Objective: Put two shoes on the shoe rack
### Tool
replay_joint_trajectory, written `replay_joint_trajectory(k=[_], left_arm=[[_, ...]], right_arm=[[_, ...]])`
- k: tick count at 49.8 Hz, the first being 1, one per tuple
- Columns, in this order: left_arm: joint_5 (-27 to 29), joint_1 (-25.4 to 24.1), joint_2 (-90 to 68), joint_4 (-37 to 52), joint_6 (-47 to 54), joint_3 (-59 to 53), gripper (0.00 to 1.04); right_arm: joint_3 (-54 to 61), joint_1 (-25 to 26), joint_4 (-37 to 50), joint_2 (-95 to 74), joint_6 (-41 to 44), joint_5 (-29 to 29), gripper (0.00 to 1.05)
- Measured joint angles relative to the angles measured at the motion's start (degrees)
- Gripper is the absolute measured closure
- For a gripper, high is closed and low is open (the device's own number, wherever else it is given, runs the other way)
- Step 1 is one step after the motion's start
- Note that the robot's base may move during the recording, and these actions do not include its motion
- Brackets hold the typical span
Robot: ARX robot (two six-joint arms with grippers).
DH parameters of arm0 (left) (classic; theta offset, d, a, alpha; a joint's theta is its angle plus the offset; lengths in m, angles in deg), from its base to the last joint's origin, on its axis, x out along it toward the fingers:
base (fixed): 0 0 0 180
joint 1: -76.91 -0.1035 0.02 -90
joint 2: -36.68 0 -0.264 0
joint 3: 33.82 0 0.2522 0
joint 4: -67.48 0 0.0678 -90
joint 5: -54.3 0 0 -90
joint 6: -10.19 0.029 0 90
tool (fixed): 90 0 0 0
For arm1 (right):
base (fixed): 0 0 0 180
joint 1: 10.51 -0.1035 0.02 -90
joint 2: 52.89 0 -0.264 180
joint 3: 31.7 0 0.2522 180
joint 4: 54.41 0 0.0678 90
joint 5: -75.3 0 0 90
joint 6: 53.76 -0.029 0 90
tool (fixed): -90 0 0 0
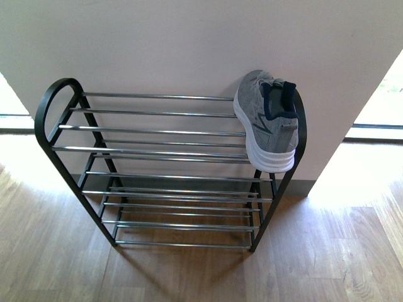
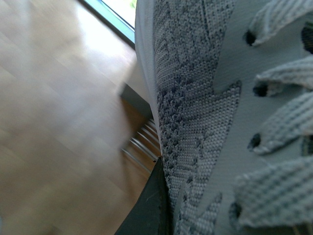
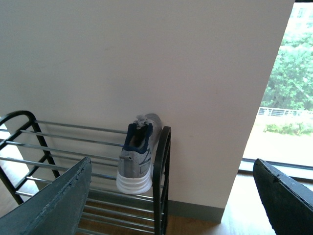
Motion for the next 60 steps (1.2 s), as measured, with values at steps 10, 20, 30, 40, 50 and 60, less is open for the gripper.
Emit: replay_joint_trajectory(k=[10, 20, 30, 40, 50, 60], left_arm=[[-20.3, -3.8, -27.2, 15.9, -8.2, 13.3, 1.01], [-23.8, -1.6, -48.7, 16.7, -4.3, 20.9, 1.01], [-27.2, 2.3, -61.2, 16.3, 2.6, 26.4, 1.01], [-28.8, 3.4, -70.2, 15.0, 10.0, 32.5, 1.01], [-29.6, 4.6, -78.7, 13.4, 16.8, 41.7, 1.01], [-29.7, 5.5, -84.9, 12.6, 19.6, 49.0, 1.01]], right_arm=[[0.0, 0.0, 0.0, 0.0, 0.0, -0.1, 0.09], [0.0, 0.0, 0.0, 0.0, 0.0, -0.1, 0.09], [0.0, 0.0, 0.0, 0.0, 0.0, -0.1, 0.09], [0.0, 0.0, 0.0, 0.0, 0.0, -0.1, 0.09], [0.0, 0.0, 0.0, 0.0, 0.0, -0.1, 0.09], [0.0, 0.0, 0.0, 0.0, 0.0, -0.1, 0.09]])
